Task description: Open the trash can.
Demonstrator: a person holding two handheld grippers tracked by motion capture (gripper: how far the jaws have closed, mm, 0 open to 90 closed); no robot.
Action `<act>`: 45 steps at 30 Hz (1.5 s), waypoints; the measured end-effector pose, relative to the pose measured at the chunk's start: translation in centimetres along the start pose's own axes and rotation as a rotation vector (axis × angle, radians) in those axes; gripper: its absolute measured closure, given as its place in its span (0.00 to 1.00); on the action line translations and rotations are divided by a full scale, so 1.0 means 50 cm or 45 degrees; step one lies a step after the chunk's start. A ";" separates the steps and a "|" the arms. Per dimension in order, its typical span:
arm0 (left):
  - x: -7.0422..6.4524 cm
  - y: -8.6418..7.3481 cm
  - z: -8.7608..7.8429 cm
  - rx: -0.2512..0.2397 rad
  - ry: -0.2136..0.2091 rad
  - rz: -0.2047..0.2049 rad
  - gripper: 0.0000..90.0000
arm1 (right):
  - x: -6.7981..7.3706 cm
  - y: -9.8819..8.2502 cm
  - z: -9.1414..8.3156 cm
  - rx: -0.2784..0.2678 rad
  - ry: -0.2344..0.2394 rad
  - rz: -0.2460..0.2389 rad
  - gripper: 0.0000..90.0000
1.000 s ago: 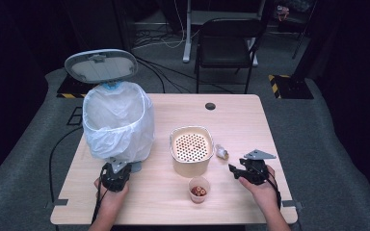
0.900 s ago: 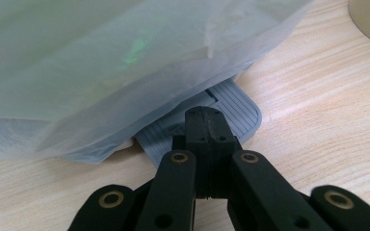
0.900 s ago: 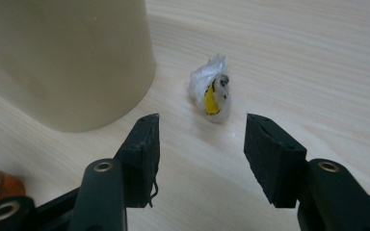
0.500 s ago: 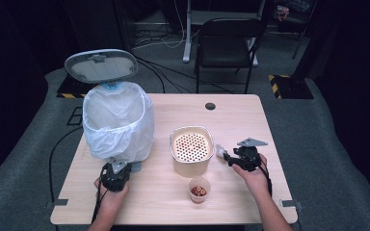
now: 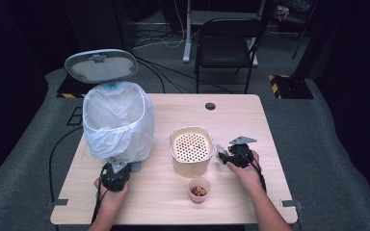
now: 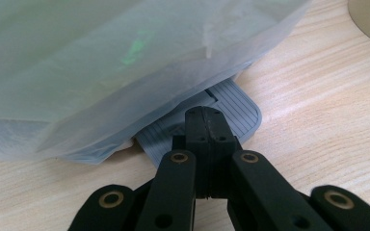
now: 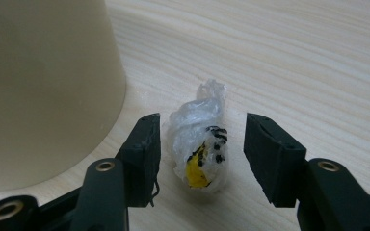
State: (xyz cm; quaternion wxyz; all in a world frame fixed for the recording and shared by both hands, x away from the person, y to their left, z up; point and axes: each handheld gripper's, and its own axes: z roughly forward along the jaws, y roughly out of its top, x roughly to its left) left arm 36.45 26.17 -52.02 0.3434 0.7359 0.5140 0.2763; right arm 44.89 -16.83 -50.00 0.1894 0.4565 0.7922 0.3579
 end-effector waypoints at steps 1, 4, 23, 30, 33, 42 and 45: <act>0.000 0.000 -0.001 0.006 -0.002 -0.001 1.00 | 0.000 -0.002 0.003 0.003 -0.004 -0.004 0.53; 0.001 0.000 -0.001 0.008 -0.003 -0.002 1.00 | -0.001 -0.006 0.010 0.021 0.003 -0.003 0.54; 0.002 0.000 0.000 0.000 0.002 0.004 1.00 | 0.003 -0.002 -0.003 0.042 0.046 -0.014 0.74; 0.002 0.000 0.000 0.001 0.000 0.005 1.00 | -0.004 0.010 -0.040 0.028 0.062 0.031 0.74; -0.001 0.000 0.000 -0.001 -0.002 -0.022 1.00 | -0.006 0.019 -0.056 0.027 0.069 0.041 0.74; 0.005 0.001 0.000 0.007 -0.011 0.022 1.00 | -0.007 0.067 -0.125 0.003 0.067 0.031 0.75; 0.003 0.001 -0.001 0.008 -0.005 0.007 1.00 | -0.010 0.082 -0.149 -0.012 0.066 0.017 0.75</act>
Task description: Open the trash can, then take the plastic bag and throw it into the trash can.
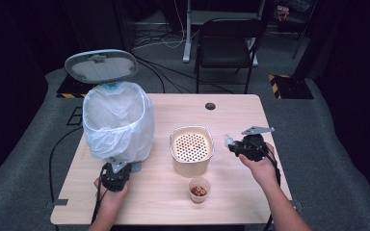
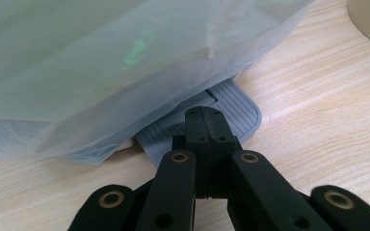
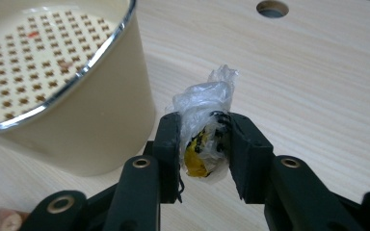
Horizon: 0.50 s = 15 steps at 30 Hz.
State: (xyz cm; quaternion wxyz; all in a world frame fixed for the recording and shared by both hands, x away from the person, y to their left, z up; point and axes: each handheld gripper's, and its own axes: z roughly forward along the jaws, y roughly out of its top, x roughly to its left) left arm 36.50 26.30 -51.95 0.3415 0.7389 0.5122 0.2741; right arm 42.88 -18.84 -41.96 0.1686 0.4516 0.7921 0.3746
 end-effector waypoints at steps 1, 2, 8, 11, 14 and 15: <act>0.000 0.000 0.000 -0.003 0.003 -0.001 1.00 | 0.000 0.006 -0.009 -0.008 0.003 0.003 0.75; 0.000 0.000 0.000 -0.004 0.003 -0.001 1.00 | 0.000 0.011 -0.017 -0.012 0.007 0.000 0.75; 0.000 0.000 0.000 0.002 0.001 0.000 1.00 | 0.005 0.044 -0.055 -0.053 0.024 -0.017 0.75; 0.000 0.001 0.000 0.003 -0.002 -0.004 1.00 | 0.009 0.060 -0.066 -0.064 0.028 -0.039 0.75; 0.000 0.000 0.000 0.003 0.001 -0.003 1.00 | 0.016 0.082 -0.077 -0.072 0.037 -0.056 0.75; 0.000 0.000 0.000 0.002 -0.001 -0.002 1.00 | 0.018 0.090 -0.080 -0.075 0.042 -0.067 0.75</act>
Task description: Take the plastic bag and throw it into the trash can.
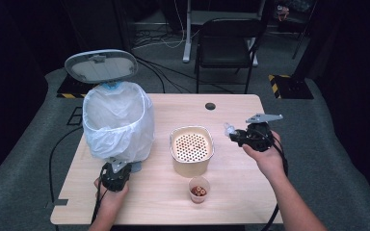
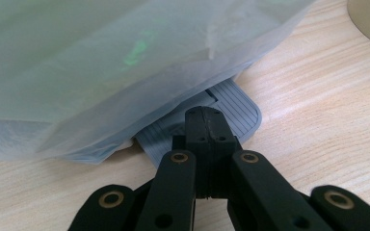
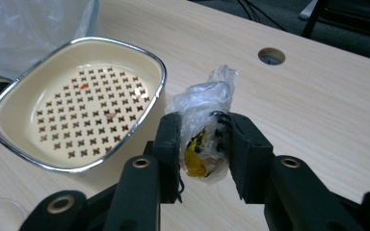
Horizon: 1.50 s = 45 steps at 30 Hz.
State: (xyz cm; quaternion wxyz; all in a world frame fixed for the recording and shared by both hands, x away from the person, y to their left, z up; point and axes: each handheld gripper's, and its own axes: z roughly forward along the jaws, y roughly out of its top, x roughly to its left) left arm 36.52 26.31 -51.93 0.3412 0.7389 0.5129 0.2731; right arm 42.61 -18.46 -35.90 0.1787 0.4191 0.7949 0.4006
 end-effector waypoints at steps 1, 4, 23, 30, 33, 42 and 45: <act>0.000 0.000 0.000 0.000 0.000 0.001 1.00 | 0.002 0.006 -0.002 -0.005 0.004 -0.003 0.75; 0.000 0.000 0.000 0.000 -0.001 -0.001 1.00 | 0.011 0.024 -0.008 -0.015 0.024 -0.015 0.75; 0.000 0.000 0.000 0.000 -0.001 -0.001 1.00 | 0.109 0.124 0.018 -0.015 0.174 -0.173 0.75; 0.000 0.000 0.000 -0.004 0.002 -0.002 1.00 | 0.153 0.171 0.038 -0.047 0.242 -0.226 0.75; 0.000 0.000 0.001 -0.005 0.002 -0.001 1.00 | 0.170 0.191 0.047 -0.051 0.259 -0.242 0.75; 0.000 0.000 0.000 -0.001 -0.002 -0.002 1.00 | 0.209 0.244 0.063 -0.067 0.288 -0.306 0.75; 0.000 0.000 0.000 -0.002 0.001 -0.004 1.00 | 0.218 0.253 0.066 -0.065 0.295 -0.314 0.75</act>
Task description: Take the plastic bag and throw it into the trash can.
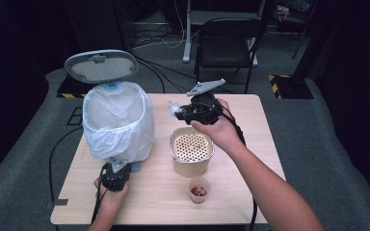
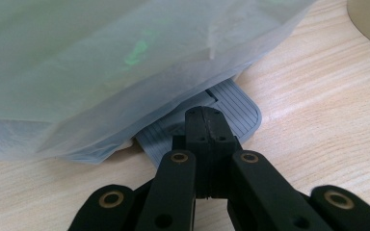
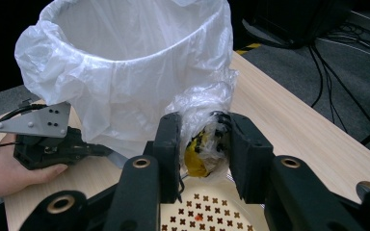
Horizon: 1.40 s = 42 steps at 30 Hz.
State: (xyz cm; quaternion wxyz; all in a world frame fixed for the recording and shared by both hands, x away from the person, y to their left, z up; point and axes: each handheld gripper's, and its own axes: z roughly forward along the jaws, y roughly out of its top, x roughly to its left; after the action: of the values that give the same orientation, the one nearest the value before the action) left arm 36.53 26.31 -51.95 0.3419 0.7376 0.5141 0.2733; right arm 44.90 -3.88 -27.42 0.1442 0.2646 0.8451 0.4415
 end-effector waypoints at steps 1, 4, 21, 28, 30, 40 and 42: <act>0.000 0.000 0.000 0.000 0.000 -0.001 1.00 | 0.000 0.003 0.002 -0.002 0.002 -0.009 0.75; 0.000 0.000 0.000 0.001 -0.001 -0.004 1.00 | 0.002 0.010 0.007 -0.002 0.012 -0.011 0.75; -0.004 0.000 0.001 -0.011 -0.011 -0.051 1.00 | 0.030 0.086 0.075 -0.055 0.110 -0.066 0.75; -0.004 0.000 0.000 0.001 -0.012 -0.047 1.00 | 0.065 0.124 0.123 -0.052 0.150 -0.108 0.75; -0.004 0.000 0.000 0.000 -0.011 -0.043 1.00 | 0.074 0.135 0.133 -0.049 0.159 -0.113 0.75; -0.005 -0.001 0.002 -0.014 0.000 -0.045 1.00 | 0.107 0.167 0.181 -0.050 0.165 -0.145 0.75; -0.005 0.000 0.000 -0.002 -0.008 -0.043 1.00 | 0.112 0.170 0.191 -0.034 0.154 -0.147 0.75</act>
State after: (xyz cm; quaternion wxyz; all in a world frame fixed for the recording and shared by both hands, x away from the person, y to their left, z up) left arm 36.46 26.09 -51.98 0.3489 0.7294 0.5251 0.2656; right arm 47.60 9.74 -25.93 0.1216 0.1861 0.8602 0.4589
